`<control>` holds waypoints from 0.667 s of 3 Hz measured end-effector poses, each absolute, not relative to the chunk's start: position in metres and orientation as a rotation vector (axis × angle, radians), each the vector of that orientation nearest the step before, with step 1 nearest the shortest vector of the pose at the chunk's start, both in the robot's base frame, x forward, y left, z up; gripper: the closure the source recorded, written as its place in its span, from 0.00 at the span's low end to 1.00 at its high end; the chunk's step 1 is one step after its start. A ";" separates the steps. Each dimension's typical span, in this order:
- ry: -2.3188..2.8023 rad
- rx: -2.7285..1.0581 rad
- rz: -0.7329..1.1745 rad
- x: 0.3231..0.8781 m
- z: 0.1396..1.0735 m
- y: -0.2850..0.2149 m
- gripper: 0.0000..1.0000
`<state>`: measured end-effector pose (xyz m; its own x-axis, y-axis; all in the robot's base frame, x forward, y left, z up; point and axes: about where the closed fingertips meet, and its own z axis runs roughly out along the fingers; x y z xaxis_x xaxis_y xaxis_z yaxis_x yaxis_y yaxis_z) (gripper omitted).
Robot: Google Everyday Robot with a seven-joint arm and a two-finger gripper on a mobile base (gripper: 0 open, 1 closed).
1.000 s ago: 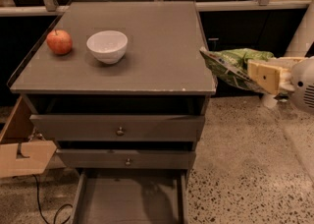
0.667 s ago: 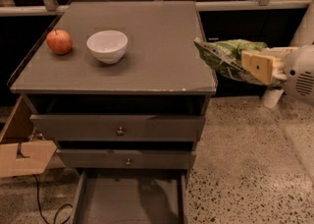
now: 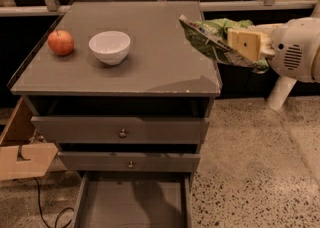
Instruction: Pick green jalapeno chip bag from bottom drawer and place on counter
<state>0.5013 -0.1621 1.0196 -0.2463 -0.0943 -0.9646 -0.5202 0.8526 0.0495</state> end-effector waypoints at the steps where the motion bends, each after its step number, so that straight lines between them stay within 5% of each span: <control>1: 1.794 -0.468 0.429 0.501 1.020 -0.162 1.00; 2: 1.774 -0.498 0.415 0.520 1.022 -0.148 1.00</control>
Offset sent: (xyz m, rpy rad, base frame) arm 0.0532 0.0320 0.0028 -0.0437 -0.0630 0.0368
